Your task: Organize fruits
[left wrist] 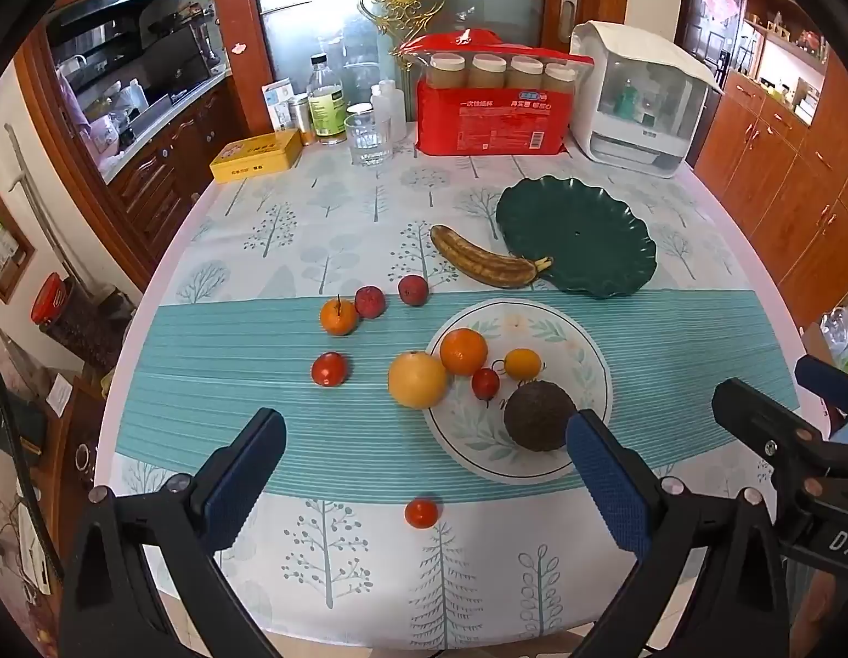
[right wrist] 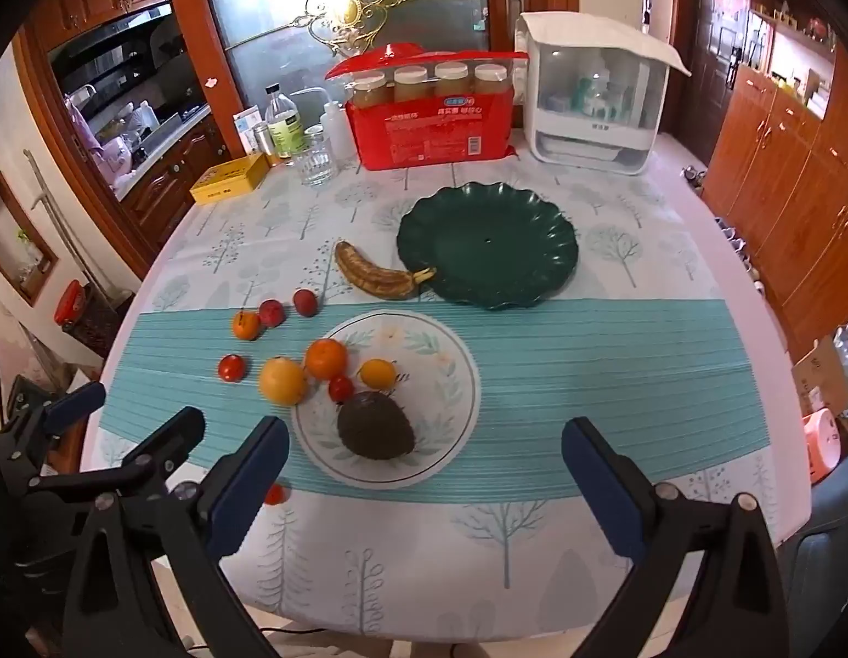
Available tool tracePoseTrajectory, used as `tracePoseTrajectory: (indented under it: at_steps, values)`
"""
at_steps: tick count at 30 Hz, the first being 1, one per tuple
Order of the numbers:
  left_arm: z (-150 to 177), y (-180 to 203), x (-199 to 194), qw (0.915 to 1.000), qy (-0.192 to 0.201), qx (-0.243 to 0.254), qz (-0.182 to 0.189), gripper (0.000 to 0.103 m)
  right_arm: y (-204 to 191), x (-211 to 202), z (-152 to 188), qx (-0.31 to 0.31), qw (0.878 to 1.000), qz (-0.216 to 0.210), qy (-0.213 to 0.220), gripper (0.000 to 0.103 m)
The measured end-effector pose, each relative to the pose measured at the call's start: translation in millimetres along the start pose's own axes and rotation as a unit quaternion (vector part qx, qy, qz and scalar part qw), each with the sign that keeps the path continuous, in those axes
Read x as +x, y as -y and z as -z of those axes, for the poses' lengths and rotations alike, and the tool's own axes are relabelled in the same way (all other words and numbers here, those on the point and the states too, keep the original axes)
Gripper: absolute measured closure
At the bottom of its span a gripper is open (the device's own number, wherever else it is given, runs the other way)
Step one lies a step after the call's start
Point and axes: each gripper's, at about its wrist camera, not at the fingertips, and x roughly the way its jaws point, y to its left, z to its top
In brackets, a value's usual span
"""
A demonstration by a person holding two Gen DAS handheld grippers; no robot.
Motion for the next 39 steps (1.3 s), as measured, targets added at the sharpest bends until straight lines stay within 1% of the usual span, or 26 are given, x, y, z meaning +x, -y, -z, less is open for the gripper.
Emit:
tracePoseTrajectory:
  at_steps: [5,6,8,9,13,14,19,31,33,34,39]
  values:
    - [-0.1,0.1,0.2,1.0000,-0.001,0.001,0.000,0.001,2.8,2.8,-1.6,0.001,1.000,-0.017,-0.007,0.003]
    - [-0.2,0.2,0.3,1.0000,-0.001,0.000,0.001,0.001,0.2,1.3,-1.8,-0.008,1.000,0.014,0.007,0.003]
    - [-0.2,-0.1,0.1,1.0000,-0.001,0.001,0.002,0.001,1.7,1.1,-2.5,-0.009,1.000,0.012,0.006,0.003]
    - [-0.3,0.0,0.2,1.0000,-0.001,0.001,0.001,0.001,0.8,1.9,-2.1,-0.010,1.000,0.020,0.007,0.003]
    - [-0.2,-0.3,0.4,1.0000,-0.001,0.001,0.004,0.001,12.6,1.5,-2.7,-0.007,1.000,0.022,0.004,0.003]
    - [-0.3,-0.4,0.5,1.0000,-0.002,0.001,0.004,0.001,5.1,4.8,-6.3,-0.015,0.999,0.031,0.001,0.003]
    - [-2.3,1.4,1.5,0.9999,-0.008,0.000,0.008,0.001,6.1,7.0,-2.0,-0.013,0.999,0.036,-0.001,0.003]
    - [-3.5,2.2,2.8,0.9999,-0.008,-0.001,0.008,0.001,12.8,13.2,7.9,-0.010,0.999,0.038,-0.013,0.003]
    - [-1.2,4.7,2.0,0.9999,-0.008,-0.004,0.008,0.001,12.8,13.0,8.7,-0.011,0.999,0.037,-0.014,0.003]
    - [8.1,3.5,1.3,0.9999,-0.005,-0.008,0.008,0.001,12.7,13.5,9.2,-0.011,0.999,0.037,-0.013,0.003]
    - [14.5,5.1,-1.6,0.9999,-0.004,-0.013,0.004,0.001,14.5,13.2,10.7,-0.014,0.999,0.033,-0.013,0.003]
